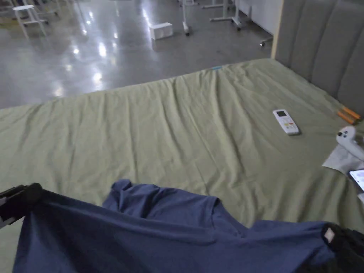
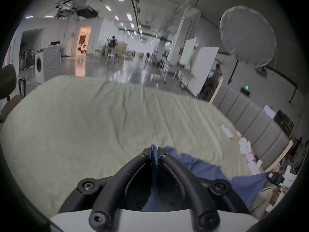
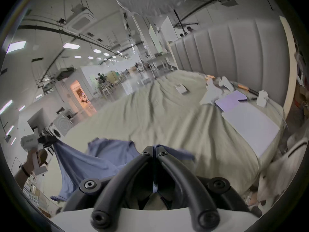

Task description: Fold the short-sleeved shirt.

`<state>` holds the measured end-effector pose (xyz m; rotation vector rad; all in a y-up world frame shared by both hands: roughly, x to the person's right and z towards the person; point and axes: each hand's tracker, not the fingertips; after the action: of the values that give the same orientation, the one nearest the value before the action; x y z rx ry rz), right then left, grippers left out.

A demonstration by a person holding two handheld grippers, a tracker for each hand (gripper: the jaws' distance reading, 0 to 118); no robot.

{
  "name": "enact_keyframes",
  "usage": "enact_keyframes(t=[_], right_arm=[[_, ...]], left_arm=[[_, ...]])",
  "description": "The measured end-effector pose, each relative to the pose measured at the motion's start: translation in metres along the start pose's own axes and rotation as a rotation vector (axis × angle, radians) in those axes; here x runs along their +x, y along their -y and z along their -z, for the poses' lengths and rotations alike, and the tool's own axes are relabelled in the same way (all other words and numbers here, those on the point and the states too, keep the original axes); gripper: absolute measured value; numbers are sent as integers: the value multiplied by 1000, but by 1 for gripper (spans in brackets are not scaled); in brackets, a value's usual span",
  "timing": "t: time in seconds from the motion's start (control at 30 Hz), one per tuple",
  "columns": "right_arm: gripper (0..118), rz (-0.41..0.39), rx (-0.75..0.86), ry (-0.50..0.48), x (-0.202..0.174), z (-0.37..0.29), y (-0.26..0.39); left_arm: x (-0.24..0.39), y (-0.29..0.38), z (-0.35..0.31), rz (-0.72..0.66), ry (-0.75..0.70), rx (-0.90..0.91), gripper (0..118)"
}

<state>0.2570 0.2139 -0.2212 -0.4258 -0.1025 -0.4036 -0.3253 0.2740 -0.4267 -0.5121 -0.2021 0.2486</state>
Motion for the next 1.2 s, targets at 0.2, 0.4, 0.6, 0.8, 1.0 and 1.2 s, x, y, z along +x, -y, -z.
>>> enact_keyframes(t=[0.2,0.4,0.6,0.8,1.0,1.2], right_arm=[[2,21,139,-104,-32,-20,-65],[2,-33,294,-249,-105,-49,-148],[2,-131,469,-315,-171,-92,-237],[2,-267,648,-303,-218,-135,-309],[2,-301,702,-269,-239,-160,-333],[2,-306,748,-240,-240,-167,-336]], left_arm=[[-6,-57,-137,-16,-26,188,6],[12,-109,-249,55,-39,422,6],[23,-147,-317,72,-84,551,6],[27,-175,-356,42,-84,659,6],[28,-186,-365,38,-76,692,6],[25,-191,-363,39,-64,701,6]])
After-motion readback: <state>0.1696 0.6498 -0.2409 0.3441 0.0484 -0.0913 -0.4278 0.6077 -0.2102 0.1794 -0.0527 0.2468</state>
